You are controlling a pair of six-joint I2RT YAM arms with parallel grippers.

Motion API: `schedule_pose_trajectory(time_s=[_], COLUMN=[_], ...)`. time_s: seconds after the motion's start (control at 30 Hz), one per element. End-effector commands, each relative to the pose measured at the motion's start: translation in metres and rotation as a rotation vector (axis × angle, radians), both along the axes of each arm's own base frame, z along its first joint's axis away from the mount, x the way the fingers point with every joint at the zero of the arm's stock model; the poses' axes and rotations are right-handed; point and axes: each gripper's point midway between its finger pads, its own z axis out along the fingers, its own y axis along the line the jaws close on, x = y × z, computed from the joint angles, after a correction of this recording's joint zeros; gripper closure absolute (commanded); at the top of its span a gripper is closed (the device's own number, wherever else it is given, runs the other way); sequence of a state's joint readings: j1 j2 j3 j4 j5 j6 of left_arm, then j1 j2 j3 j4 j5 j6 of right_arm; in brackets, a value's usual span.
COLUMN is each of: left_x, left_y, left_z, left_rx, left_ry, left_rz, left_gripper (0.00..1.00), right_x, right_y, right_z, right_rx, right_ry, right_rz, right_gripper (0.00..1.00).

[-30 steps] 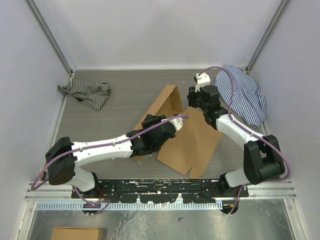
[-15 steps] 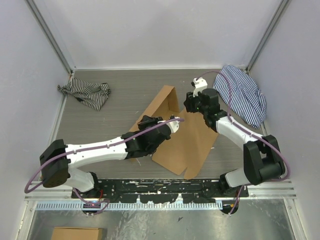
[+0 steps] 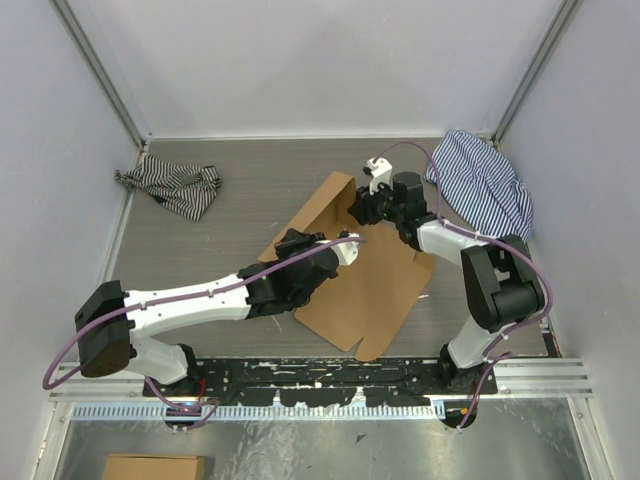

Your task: Fold the paper box

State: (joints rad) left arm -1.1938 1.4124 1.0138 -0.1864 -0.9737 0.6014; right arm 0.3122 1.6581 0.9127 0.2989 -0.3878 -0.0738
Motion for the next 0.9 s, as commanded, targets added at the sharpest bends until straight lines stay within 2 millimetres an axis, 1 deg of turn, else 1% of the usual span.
schedule_pose_trajectory(time_s=[0.0, 0.1, 0.17, 0.2, 0.3, 0.33, 0.37, 0.43, 0.47, 0.5, 0.53, 0.57, 0.63, 0.7, 0.73, 0.77, 0.8, 0.87], left_x=[-0.001, -0.002, -0.002, -0.001, 0.000, 0.001, 0.002, 0.002, 0.003, 0.003, 0.003, 0.002, 0.001, -0.002, -0.003, -0.005, -0.007, -0.010], left_y=[-0.005, -0.004, -0.004, -0.004, -0.001, 0.000, 0.001, 0.004, 0.004, 0.005, 0.005, 0.004, 0.002, -0.001, -0.004, -0.005, -0.006, -0.005], left_z=[0.007, 0.006, 0.005, 0.005, 0.004, 0.004, 0.004, 0.004, 0.005, 0.007, 0.009, 0.011, 0.014, 0.017, 0.019, 0.022, 0.027, 0.037], left_rx=[-0.042, -0.047, -0.048, -0.047, -0.041, -0.040, -0.042, -0.049, -0.061, -0.077, -0.097, -0.122, -0.169, -0.222, -0.264, -0.302, -0.339, -0.420], left_ry=[-0.007, -0.006, -0.006, -0.009, -0.028, -0.036, -0.043, -0.055, -0.059, -0.063, -0.066, -0.065, -0.050, -0.025, -0.010, 0.004, 0.013, 0.020], left_rz=[-0.021, -0.022, -0.021, -0.016, 0.011, 0.019, 0.028, 0.047, 0.056, 0.068, 0.076, 0.080, 0.076, 0.066, 0.062, 0.058, 0.057, 0.052], left_gripper=[1.00, 1.00, 1.00, 1.00, 1.00, 0.98, 0.95, 0.89, 0.85, 0.73, 0.51, 0.36, 0.22, 0.14, 0.13, 0.10, 0.09, 0.09], right_x=[0.023, 0.029, 0.032, 0.034, 0.037, 0.038, 0.039, 0.039, 0.038, 0.036, 0.035, 0.033, 0.030, 0.027, 0.027, 0.027, 0.026, 0.022], right_y=[0.015, 0.020, 0.023, 0.025, 0.023, 0.020, 0.016, 0.010, 0.006, 0.004, 0.003, 0.001, 0.000, -0.002, -0.005, -0.009, -0.012, -0.019], right_z=[0.039, 0.032, 0.028, 0.028, 0.023, 0.023, 0.025, 0.028, 0.032, 0.034, 0.036, 0.036, 0.039, 0.040, 0.039, 0.039, 0.038, 0.036], right_rx=[0.069, 0.080, 0.091, 0.096, 0.101, 0.103, 0.106, 0.112, 0.116, 0.116, 0.118, 0.119, 0.130, 0.145, 0.148, 0.151, 0.152, 0.155], right_ry=[-0.159, -0.139, -0.128, -0.122, -0.098, -0.094, -0.098, -0.107, -0.115, -0.117, -0.117, -0.112, -0.102, -0.092, -0.086, -0.080, -0.076, -0.069], right_rz=[0.053, 0.064, 0.071, 0.075, 0.040, 0.015, -0.011, -0.059, -0.078, -0.090, -0.098, -0.105, -0.115, -0.138, -0.163, -0.191, -0.215, -0.260], right_gripper=[0.55, 0.56, 0.62, 0.67, 0.91, 0.96, 0.98, 0.99, 0.99, 0.99, 0.99, 0.99, 0.99, 0.99, 0.99, 0.99, 0.99, 0.99])
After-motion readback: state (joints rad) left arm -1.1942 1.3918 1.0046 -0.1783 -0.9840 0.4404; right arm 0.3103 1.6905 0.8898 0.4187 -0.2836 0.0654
